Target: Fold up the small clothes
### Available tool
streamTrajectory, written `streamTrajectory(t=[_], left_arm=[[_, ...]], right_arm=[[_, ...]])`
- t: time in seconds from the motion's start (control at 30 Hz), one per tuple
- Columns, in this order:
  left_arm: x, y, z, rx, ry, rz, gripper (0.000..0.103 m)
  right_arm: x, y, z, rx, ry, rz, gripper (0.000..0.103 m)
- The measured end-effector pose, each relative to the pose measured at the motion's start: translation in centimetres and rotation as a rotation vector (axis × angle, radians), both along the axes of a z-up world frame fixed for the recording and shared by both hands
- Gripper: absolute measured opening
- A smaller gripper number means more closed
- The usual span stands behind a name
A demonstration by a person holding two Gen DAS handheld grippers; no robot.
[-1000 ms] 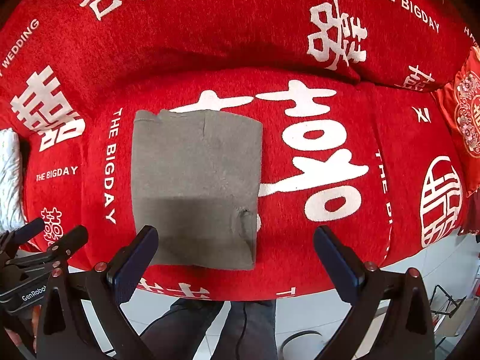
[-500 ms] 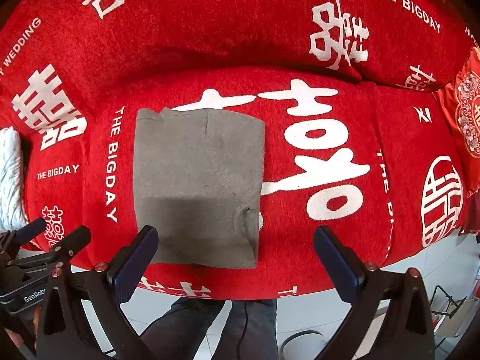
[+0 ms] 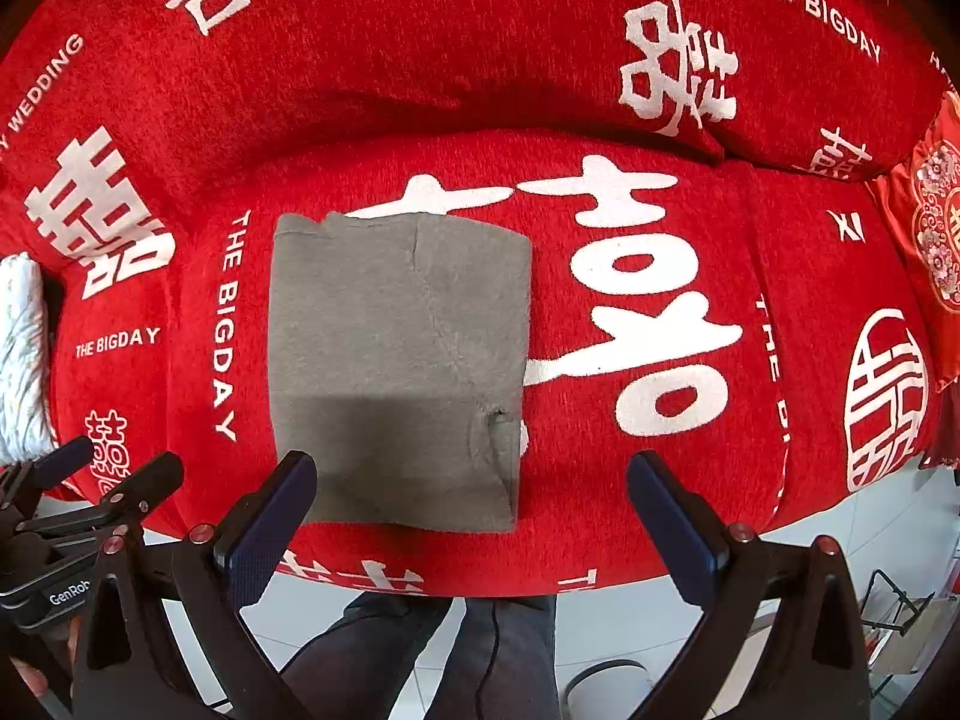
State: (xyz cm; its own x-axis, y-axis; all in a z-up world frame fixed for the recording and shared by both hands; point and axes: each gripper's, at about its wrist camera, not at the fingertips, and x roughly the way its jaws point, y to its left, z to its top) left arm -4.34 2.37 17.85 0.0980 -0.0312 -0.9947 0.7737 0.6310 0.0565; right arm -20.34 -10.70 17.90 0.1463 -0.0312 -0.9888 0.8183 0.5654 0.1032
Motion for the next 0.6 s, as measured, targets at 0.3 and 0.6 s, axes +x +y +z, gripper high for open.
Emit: streamTrajectory(t=[0.3, 0.6], left_arm=[[-0.38, 0.55, 0.03, 0.003, -0.012, -0.001, 0.102], [-0.29, 0.35, 0.31, 0.003, -0.034, 0.000, 0.102]], right_arm=[[0.07, 0.36, 0.02, -0.002, -0.003, 0.003, 0.103], [0.25, 0.46, 0.17, -0.010, 0.002, 0.021, 0.103]])
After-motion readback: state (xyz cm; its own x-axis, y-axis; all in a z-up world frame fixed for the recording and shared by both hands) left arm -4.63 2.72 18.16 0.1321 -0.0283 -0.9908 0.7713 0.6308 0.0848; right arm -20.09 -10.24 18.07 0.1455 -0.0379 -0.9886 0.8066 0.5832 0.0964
